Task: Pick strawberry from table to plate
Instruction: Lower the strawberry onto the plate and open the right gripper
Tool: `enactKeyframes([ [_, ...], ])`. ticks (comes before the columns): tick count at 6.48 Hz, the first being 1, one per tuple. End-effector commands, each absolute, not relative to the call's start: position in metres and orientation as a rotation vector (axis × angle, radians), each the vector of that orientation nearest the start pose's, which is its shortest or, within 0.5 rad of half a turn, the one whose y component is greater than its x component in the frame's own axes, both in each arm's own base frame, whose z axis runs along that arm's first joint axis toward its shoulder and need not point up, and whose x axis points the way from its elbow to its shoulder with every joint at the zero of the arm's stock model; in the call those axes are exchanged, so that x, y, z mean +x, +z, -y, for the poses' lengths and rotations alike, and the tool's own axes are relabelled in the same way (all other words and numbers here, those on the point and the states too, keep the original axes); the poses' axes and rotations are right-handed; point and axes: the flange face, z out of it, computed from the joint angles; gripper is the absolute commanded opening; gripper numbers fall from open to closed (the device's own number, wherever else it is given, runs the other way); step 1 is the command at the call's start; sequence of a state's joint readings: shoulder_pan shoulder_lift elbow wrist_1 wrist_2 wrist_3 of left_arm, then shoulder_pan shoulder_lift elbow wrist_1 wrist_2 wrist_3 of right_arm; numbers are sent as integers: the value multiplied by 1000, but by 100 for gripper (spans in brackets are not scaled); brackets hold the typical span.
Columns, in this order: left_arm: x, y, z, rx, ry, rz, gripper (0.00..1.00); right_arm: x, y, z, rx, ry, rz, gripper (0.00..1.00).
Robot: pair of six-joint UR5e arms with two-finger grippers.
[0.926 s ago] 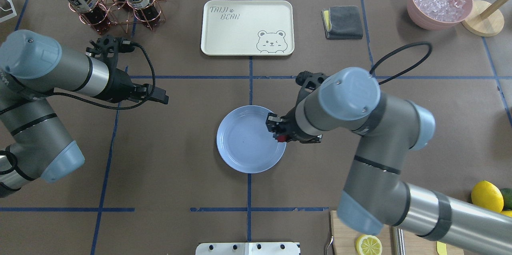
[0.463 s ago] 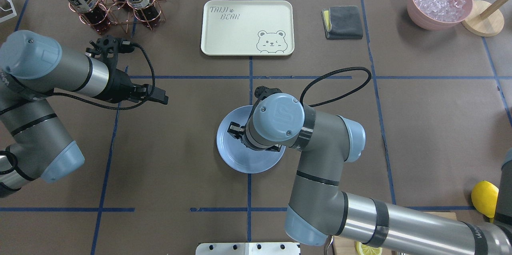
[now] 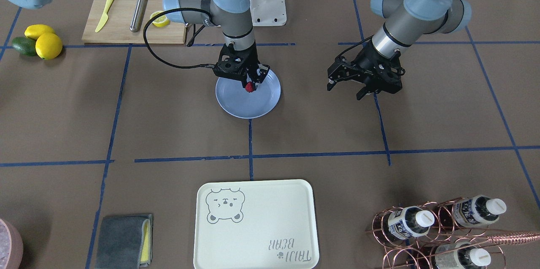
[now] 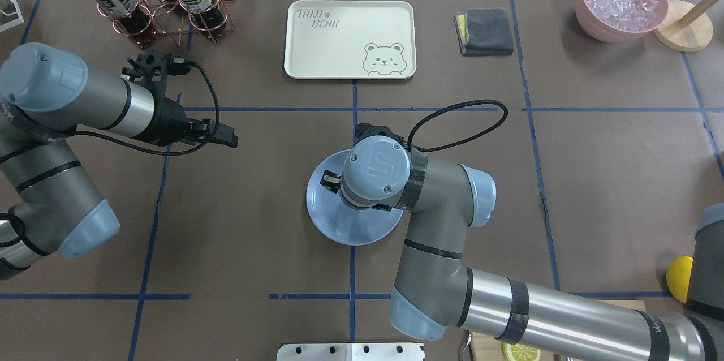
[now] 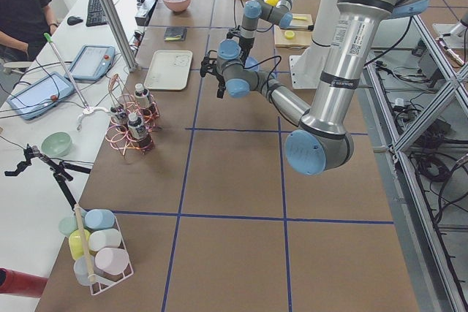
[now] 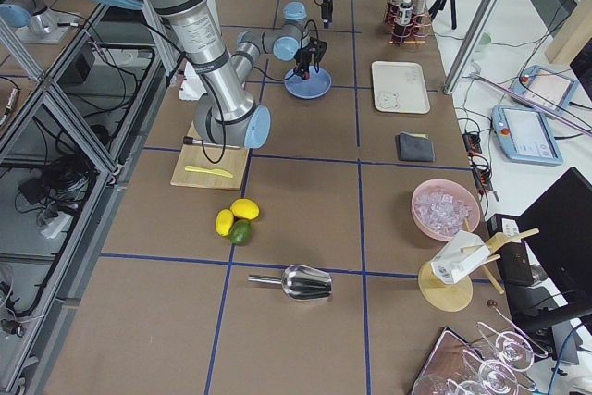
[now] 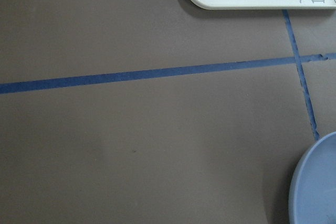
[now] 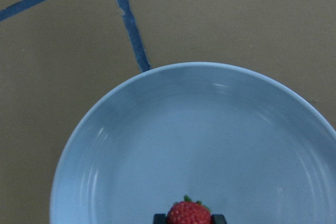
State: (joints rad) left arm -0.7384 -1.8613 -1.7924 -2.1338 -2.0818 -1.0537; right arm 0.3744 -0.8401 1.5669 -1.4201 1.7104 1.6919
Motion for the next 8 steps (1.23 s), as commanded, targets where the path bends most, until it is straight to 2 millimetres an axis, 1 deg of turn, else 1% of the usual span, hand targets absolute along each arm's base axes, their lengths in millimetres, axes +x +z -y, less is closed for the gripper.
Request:
enactKeyframes([
  [1, 378, 331, 458, 244, 78, -1117, 99, -626, 210, 374, -20, 404, 878, 0],
  [3, 379, 332, 459, 243, 76, -1114, 99, -626, 215, 374, -22, 403, 869, 0],
  [4, 379, 332, 459, 243, 76, -1114, 99, -625, 215, 374, -22, 403, 870, 70],
  [5, 379, 333, 459, 242, 76, -1113, 99, -625, 210, 374, -21, 402, 876, 100],
  [6, 379, 334, 459, 242, 77, -1112, 99, -613, 198, 374, -20, 398, 909, 100],
  [7, 370, 350, 453, 231, 85, -1097, 99, -572, 196, 381, -48, 399, 952, 100],
  [8, 342, 370, 458, 275, 117, -1057, 99, -503, 222, 393, -89, 405, 975, 100],
])
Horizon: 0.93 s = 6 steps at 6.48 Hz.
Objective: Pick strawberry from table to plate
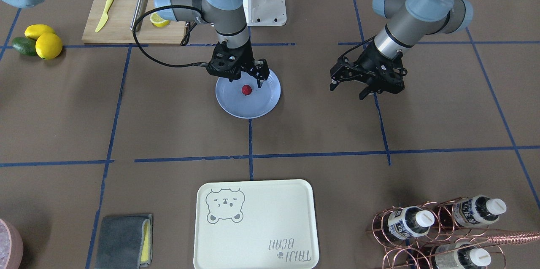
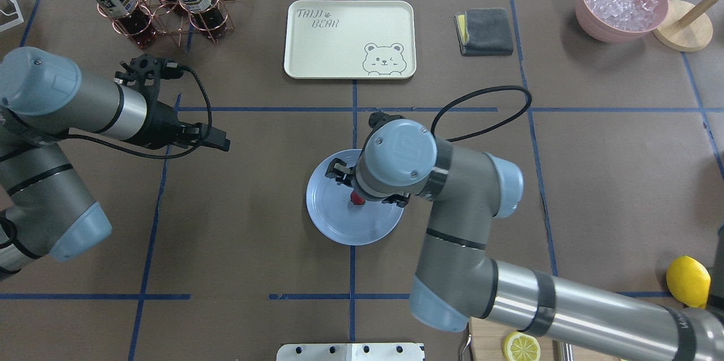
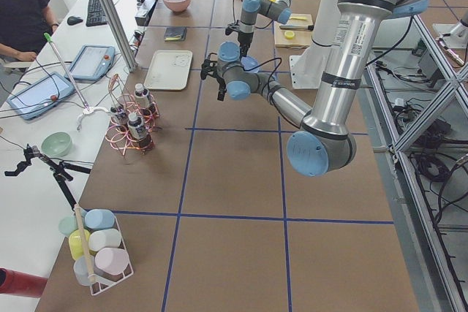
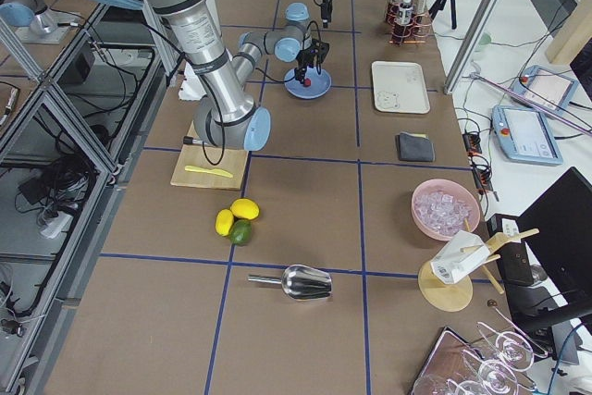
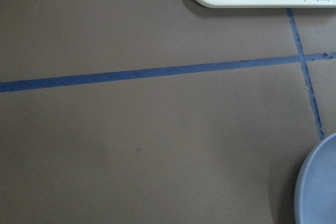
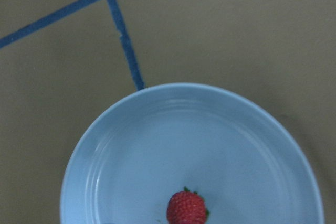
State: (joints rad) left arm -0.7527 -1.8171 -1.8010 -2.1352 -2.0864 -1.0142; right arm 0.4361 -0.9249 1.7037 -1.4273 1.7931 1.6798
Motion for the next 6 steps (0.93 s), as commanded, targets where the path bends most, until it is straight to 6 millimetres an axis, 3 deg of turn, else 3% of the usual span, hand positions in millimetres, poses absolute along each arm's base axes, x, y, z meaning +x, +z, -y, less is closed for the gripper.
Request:
enactKeyframes([
  [1, 292, 402, 460, 330, 146, -996, 99, -434, 252, 411, -86, 355, 978, 100],
  [3, 182, 477, 454, 408, 268, -866, 99, -301, 345, 434, -28, 218, 911, 100],
  [5, 68, 547, 441, 470, 423, -803, 99, -166, 417, 454, 25, 112, 902, 100],
  [6, 34, 574, 437, 481, 435, -766, 99, -118, 464, 446, 65, 44, 852, 100],
])
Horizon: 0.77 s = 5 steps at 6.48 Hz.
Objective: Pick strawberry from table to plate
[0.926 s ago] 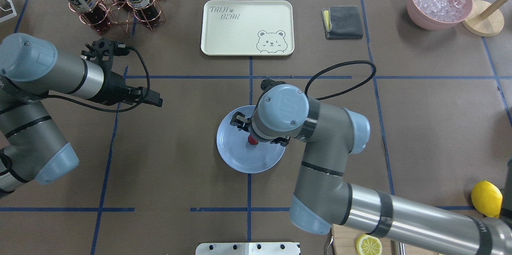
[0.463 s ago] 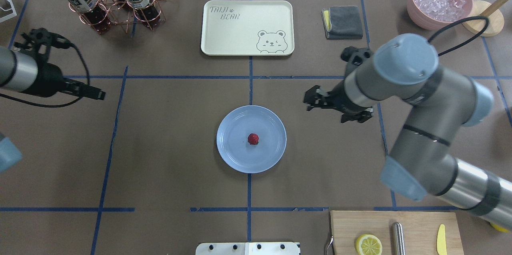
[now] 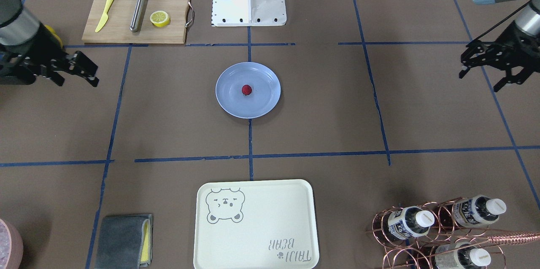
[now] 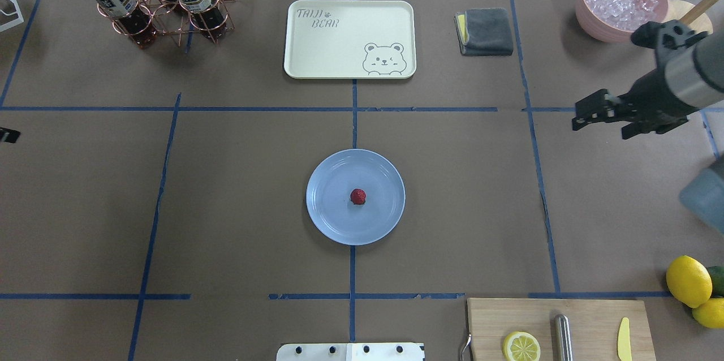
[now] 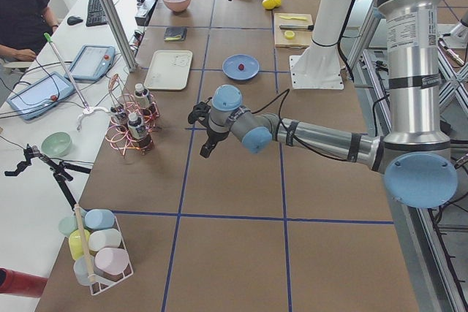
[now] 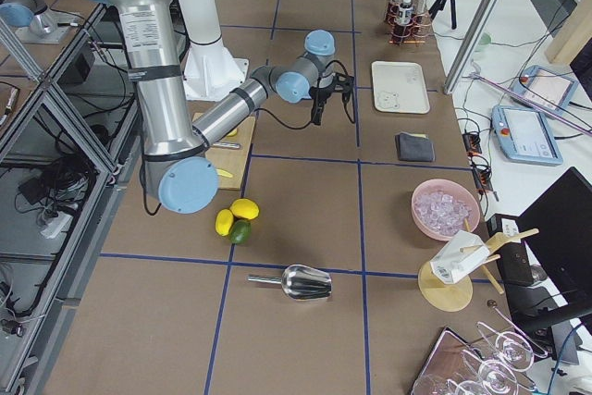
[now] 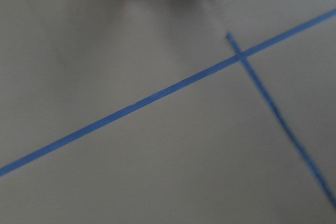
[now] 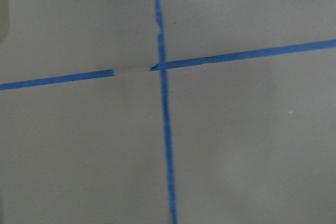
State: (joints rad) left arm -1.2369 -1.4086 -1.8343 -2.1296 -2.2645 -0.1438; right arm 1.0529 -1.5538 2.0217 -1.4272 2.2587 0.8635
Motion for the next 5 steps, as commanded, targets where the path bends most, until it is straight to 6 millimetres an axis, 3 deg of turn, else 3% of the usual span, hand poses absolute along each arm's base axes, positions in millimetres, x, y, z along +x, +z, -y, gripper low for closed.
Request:
enactKeyframes([
  [1, 8, 592, 438, 450, 415, -737, 99, -76, 507, 440, 92, -17, 808, 100],
  [2, -27, 605, 440, 387, 411, -702, 99, -41, 545, 436, 109, -67, 776, 100],
  [3, -50, 599, 455, 354, 404, -688, 99, -11, 571, 427, 115, -80, 777, 100],
  [4, -53, 604, 453, 315, 384, -693, 99, 12, 595, 421, 117, -97, 800, 100],
  [5, -54, 611, 447, 298, 377, -695, 99, 24, 609, 414, 115, -113, 798, 100],
])
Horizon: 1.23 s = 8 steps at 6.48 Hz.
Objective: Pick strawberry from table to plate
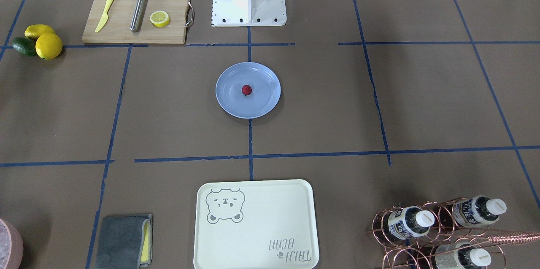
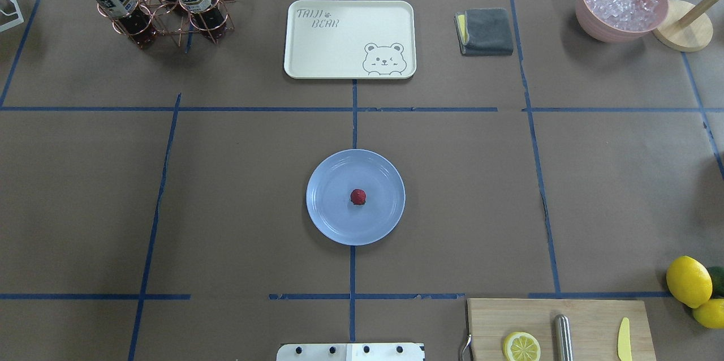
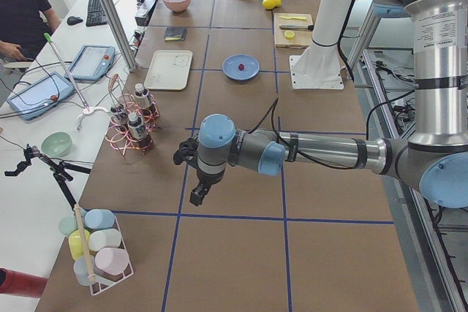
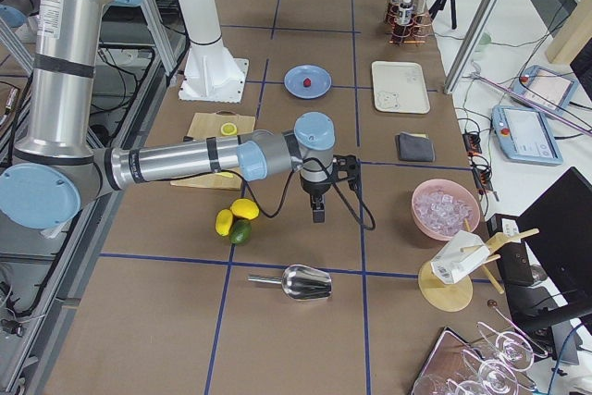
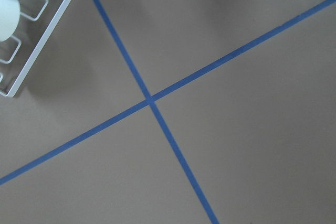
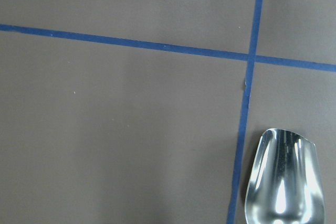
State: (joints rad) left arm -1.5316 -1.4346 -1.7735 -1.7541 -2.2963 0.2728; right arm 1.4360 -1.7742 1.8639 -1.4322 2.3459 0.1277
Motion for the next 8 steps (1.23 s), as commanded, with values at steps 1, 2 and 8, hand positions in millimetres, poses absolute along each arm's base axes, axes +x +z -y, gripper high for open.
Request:
enactKeyframes([
  [1, -53, 618, 447, 288, 373, -698, 99, 37, 617, 410, 94, -158, 790, 100],
  [2, -53, 619, 447, 290, 374, -698, 99, 44, 615, 410, 73, -197, 789, 100],
  [8, -53, 617, 448, 295, 373, -699, 100, 44, 598, 411, 98, -197, 797, 100],
])
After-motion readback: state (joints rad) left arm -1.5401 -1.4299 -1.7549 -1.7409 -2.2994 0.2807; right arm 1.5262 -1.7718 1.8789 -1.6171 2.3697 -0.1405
